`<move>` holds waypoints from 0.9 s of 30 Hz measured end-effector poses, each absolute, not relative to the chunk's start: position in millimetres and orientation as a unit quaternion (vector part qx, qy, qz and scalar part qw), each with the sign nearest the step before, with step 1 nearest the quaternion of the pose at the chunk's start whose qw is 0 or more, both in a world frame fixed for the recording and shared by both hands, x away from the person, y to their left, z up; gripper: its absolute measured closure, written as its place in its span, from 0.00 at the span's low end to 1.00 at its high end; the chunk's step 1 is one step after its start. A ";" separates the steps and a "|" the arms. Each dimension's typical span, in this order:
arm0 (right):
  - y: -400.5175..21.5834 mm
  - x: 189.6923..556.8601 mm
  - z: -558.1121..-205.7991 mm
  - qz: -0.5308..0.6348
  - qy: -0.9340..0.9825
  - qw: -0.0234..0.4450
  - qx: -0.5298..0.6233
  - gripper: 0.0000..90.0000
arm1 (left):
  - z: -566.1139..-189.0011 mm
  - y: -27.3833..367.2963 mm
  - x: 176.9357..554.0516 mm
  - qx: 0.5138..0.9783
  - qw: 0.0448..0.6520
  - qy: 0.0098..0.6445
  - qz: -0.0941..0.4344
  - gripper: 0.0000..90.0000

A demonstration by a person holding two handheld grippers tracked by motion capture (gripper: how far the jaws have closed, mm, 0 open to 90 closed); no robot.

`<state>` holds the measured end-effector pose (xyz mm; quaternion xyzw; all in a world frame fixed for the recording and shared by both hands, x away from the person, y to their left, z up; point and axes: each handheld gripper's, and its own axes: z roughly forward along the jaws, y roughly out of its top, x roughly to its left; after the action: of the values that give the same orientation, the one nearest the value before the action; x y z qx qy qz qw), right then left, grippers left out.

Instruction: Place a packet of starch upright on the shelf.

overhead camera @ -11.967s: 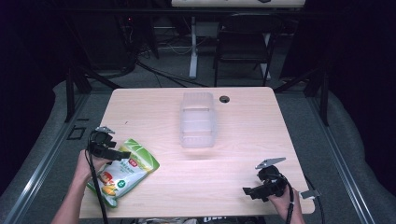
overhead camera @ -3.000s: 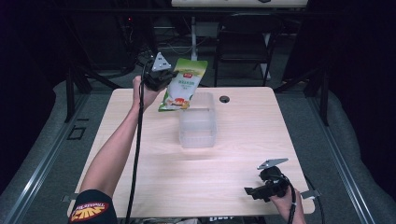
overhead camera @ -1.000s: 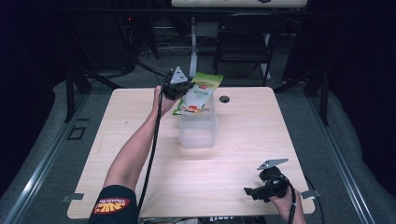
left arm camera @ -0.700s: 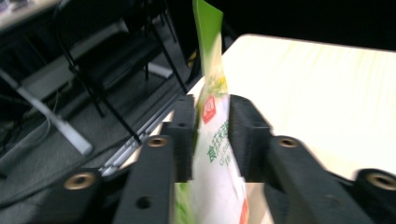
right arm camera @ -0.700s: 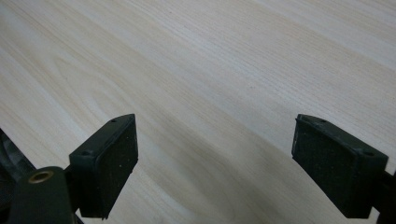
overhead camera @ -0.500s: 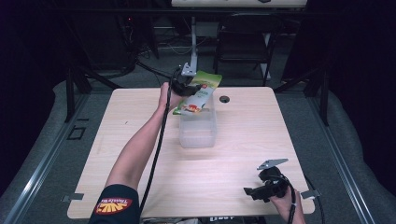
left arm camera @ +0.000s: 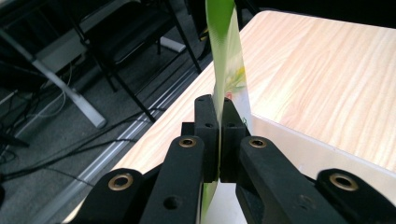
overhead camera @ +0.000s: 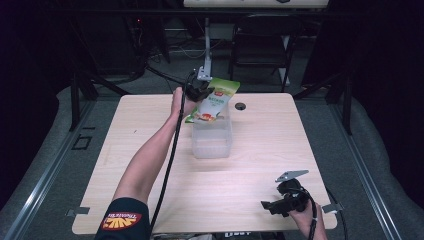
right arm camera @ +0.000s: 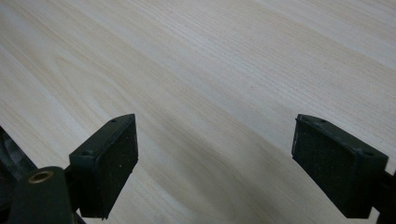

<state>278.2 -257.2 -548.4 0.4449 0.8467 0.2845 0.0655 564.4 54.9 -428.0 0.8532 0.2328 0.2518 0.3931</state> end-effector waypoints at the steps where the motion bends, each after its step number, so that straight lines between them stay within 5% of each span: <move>1: -257.6 278.3 -548.2 0.284 0.847 0.066 0.445 0.16 | -427.3 56.9 563.4 0.852 0.397 0.231 0.252 1.00; 16: -257.3 278.6 -548.4 0.287 0.844 0.068 0.447 0.16 | -414.2 79.7 547.3 0.793 0.495 0.185 0.303 1.00; 27: -257.8 278.2 -548.5 0.289 0.845 0.067 0.445 0.16 | -436.8 77.2 552.8 0.782 0.503 0.163 0.330 1.00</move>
<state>278.2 -257.8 -548.5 0.4453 0.8450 0.2885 0.0665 552.8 77.2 -436.8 0.7820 0.1632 0.3303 0.5028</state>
